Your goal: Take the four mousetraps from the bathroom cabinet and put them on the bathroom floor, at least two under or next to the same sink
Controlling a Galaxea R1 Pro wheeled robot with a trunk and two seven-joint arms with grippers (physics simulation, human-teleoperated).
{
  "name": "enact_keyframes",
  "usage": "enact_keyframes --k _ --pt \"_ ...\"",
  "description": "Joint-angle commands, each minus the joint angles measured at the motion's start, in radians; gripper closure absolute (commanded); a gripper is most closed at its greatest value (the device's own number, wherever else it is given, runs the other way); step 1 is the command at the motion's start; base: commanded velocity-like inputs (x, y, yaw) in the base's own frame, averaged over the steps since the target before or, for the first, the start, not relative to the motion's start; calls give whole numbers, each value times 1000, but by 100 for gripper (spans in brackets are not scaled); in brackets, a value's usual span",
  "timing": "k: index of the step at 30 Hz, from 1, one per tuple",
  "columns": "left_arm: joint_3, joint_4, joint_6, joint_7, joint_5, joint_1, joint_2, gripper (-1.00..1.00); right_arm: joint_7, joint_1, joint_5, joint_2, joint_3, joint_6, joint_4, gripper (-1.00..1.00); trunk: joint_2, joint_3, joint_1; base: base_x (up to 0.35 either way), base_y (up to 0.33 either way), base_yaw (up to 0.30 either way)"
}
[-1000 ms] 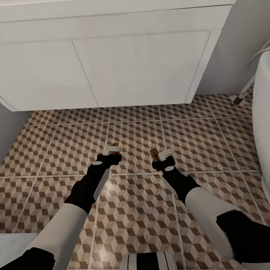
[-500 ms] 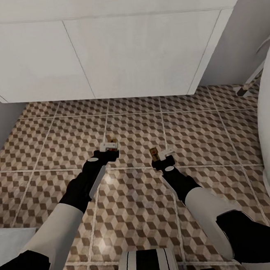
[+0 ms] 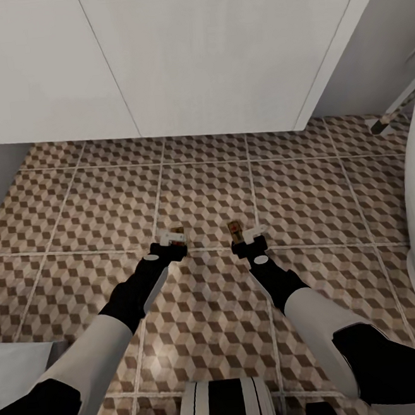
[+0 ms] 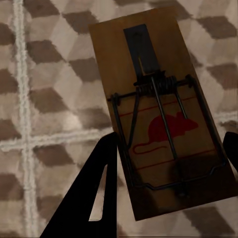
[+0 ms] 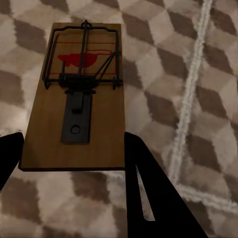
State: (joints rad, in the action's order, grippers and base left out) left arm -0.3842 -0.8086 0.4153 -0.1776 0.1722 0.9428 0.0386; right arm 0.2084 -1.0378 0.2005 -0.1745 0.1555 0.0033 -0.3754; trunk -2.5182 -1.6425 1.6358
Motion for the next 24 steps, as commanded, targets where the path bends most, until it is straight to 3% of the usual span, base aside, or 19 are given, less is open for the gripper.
enact_keyframes --k 1,18,24 --pt "-11 8 -2 -9 9 1 -1 100 5 -1 5 0 4 -3 1 100 0 -4 0 0 0 0" --pt "-27 21 -13 -8 9 1 0 100 3 -1 5 0 4 -24 1 100 -4 -70 8 0 0 0" --pt "-30 18 -14 -12 7 1 5 100 -49 -1 5 0 3 -25 1 100 -5 -86 10 0 0 0"
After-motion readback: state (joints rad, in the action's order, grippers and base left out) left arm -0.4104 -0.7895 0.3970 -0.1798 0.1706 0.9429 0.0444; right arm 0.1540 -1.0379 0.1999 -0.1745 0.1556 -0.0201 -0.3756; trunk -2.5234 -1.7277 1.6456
